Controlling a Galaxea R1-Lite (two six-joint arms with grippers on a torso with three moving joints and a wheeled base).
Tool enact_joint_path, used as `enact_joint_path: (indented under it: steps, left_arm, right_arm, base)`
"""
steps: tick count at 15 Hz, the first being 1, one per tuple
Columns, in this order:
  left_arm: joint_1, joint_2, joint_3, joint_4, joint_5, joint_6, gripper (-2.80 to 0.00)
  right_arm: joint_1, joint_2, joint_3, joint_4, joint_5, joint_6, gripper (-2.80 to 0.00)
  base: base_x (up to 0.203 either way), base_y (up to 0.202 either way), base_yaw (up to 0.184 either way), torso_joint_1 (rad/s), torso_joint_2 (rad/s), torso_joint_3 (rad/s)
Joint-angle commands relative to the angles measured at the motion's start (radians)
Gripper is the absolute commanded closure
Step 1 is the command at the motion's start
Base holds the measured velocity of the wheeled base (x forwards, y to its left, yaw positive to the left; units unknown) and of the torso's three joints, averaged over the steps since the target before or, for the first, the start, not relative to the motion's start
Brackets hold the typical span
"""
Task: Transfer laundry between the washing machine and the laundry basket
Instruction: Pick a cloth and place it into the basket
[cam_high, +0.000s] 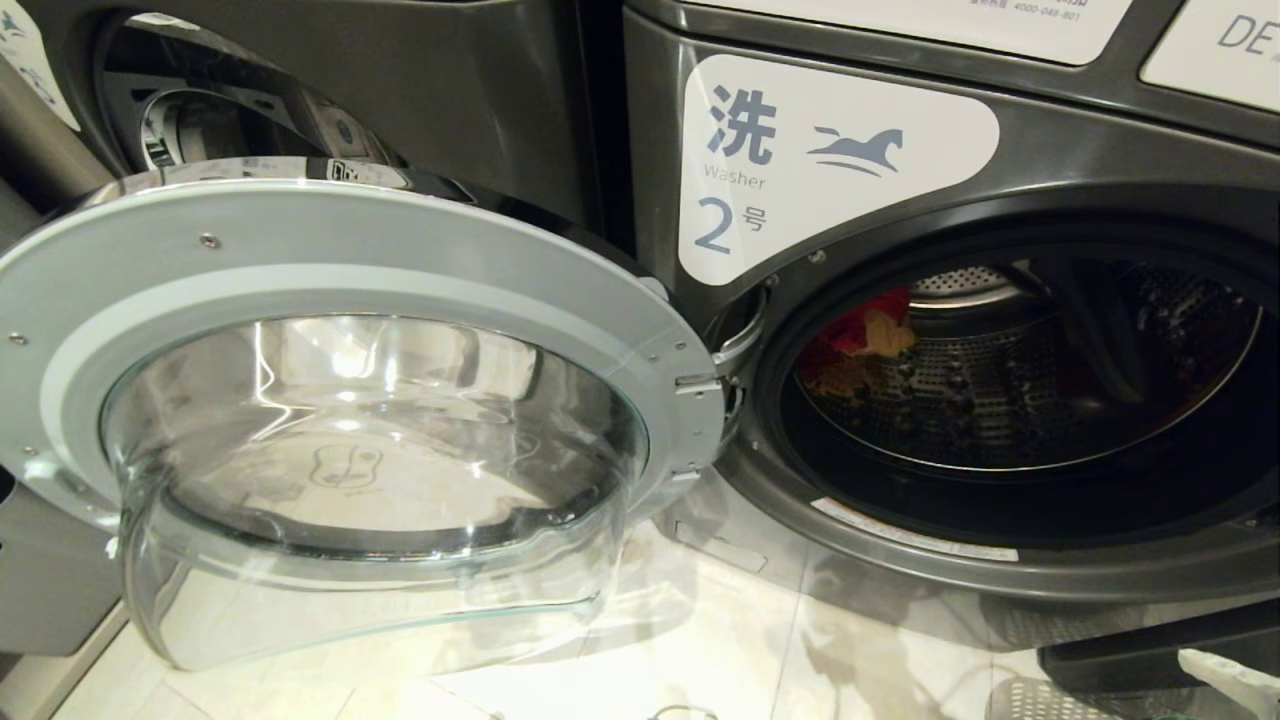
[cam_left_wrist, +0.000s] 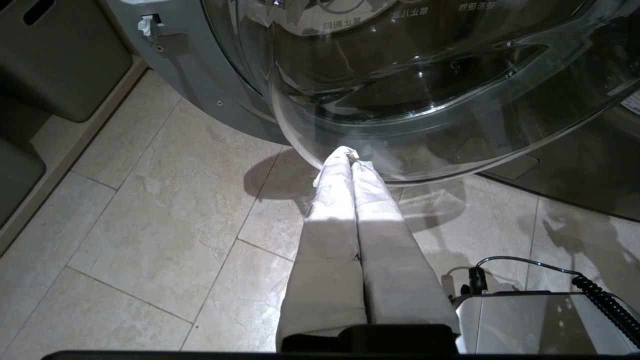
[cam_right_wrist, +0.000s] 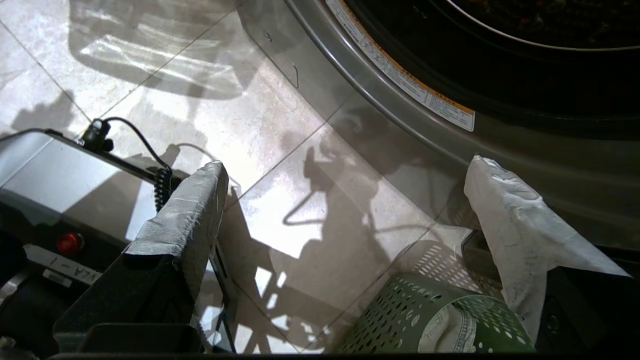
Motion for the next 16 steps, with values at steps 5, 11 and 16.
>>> enact_joint_path:
  steps: [5, 11, 16]
  left_arm:
    - [0.0, 0.001, 0.0, 0.0, 0.0, 0.0, 0.0]
    - [0.0, 0.001, 0.0, 0.0, 0.0, 0.0, 0.0]
    - [0.0, 0.001, 0.0, 0.0, 0.0, 0.0, 0.0]
  right_arm:
    - [-0.002, -0.054, 0.002, 0.06, -0.002, -0.014, -2.8]
    - [-0.002, -0.054, 0.002, 0.06, -0.001, -0.014, -2.8]
    - [-0.012, -0.052, 0.002, 0.058, -0.007, -0.003, -2.8]
  base:
    - [0.0, 0.0, 0.0, 0.0, 0.0, 0.0]
    - [0.001, -0.005, 0.087, -0.001, 0.0, 0.001]
    - [0.003, -0.003, 0.14, -0.001, 0.0, 0.002]
